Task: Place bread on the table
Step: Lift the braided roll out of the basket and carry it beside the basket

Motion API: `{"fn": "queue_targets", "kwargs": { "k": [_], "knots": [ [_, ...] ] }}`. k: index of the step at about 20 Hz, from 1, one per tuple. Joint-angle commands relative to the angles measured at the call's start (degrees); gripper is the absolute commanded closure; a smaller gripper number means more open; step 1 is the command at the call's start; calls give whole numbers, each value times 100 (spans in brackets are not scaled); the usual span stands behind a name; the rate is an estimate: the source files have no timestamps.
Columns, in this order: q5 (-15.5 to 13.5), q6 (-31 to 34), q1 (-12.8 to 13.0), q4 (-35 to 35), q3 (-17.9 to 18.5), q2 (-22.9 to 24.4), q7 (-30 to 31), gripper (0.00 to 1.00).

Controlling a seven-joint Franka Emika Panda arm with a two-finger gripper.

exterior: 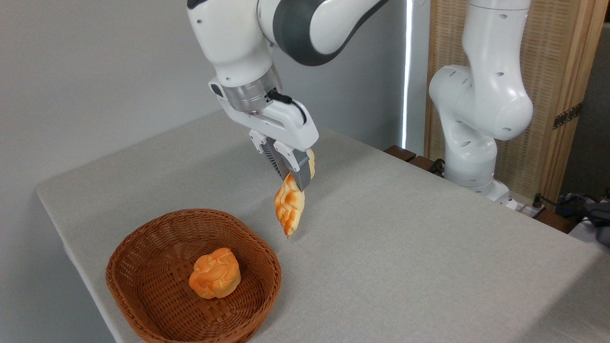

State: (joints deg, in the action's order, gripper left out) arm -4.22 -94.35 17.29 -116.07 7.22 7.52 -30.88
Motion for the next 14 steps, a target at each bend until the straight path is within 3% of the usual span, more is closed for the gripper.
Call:
{"fn": "queue_targets", "kwargs": {
  "k": [1,6,10,14],
  "knots": [
    [62,-188,317,-21,43,-22,-94,0],
    [114,-321,459,-21,43,-241,-138,0],
    [606,-215,503,-3,-255,-435,-129,0],
    [651,-207,460,41,-247,-436,-129,0]
  ]
}}
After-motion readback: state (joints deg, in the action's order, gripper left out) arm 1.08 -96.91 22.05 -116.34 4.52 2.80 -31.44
